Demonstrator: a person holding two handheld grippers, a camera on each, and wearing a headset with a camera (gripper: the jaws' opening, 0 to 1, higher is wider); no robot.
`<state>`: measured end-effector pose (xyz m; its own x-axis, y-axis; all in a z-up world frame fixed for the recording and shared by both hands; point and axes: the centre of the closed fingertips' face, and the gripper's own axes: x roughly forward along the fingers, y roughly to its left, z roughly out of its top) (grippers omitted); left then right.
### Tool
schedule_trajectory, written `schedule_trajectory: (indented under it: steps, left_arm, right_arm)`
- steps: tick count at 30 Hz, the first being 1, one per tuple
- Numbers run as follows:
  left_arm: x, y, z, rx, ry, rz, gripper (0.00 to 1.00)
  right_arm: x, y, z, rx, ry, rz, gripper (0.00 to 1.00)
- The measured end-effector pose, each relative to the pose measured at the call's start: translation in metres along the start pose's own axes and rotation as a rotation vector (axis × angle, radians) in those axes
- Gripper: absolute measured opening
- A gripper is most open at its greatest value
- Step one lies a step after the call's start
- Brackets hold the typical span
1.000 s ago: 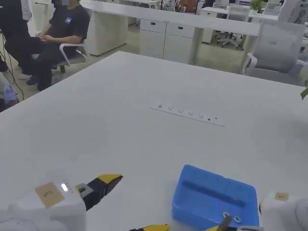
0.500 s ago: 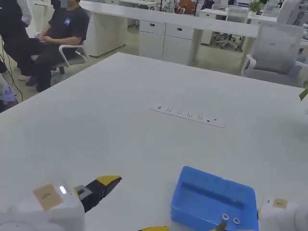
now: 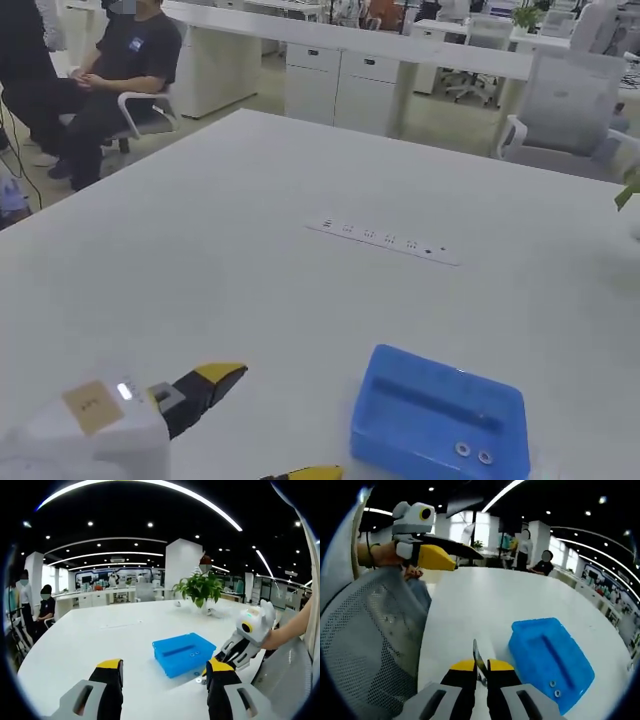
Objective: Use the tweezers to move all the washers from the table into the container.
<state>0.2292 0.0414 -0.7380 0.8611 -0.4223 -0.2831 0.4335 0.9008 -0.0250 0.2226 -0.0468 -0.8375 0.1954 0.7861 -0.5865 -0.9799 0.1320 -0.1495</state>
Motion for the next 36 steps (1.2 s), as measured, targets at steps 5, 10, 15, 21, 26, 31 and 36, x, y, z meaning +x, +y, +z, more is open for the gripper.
schedule_trajectory:
  steps: [5,10,15,21,26,31,36]
  left_arm:
    - [0.000,0.000,0.001,-0.004,-0.004,0.001,0.68]
    - [0.000,-0.001,0.000,0.003,-0.002,-0.001,0.67]
    - [-0.001,0.000,0.001,-0.004,-0.007,0.003,0.67]
    - [-0.001,0.000,0.001,-0.004,-0.008,0.002,0.67]
    - [0.000,-0.002,0.001,0.004,-0.003,-0.005,0.67]
    - [0.000,-0.001,0.001,0.001,-0.003,-0.003,0.67]
    - [0.000,-0.001,0.001,0.000,-0.004,-0.002,0.67]
  right_arm:
    - [0.001,-0.003,0.000,0.041,0.000,-0.028,0.03]
    - [0.001,-0.007,0.001,0.135,-0.030,-0.056,0.03]
    - [-0.006,-0.018,-0.001,0.425,-0.108,-0.093,0.03]
    - [-0.027,-0.037,0.009,0.651,-0.242,-0.108,0.03]
    - [-0.038,-0.051,0.011,0.730,-0.277,-0.118,0.03]
    - [-0.045,-0.062,0.013,0.732,-0.285,-0.130,0.03]
    - [-0.052,-0.078,0.022,0.733,-0.315,-0.137,0.03]
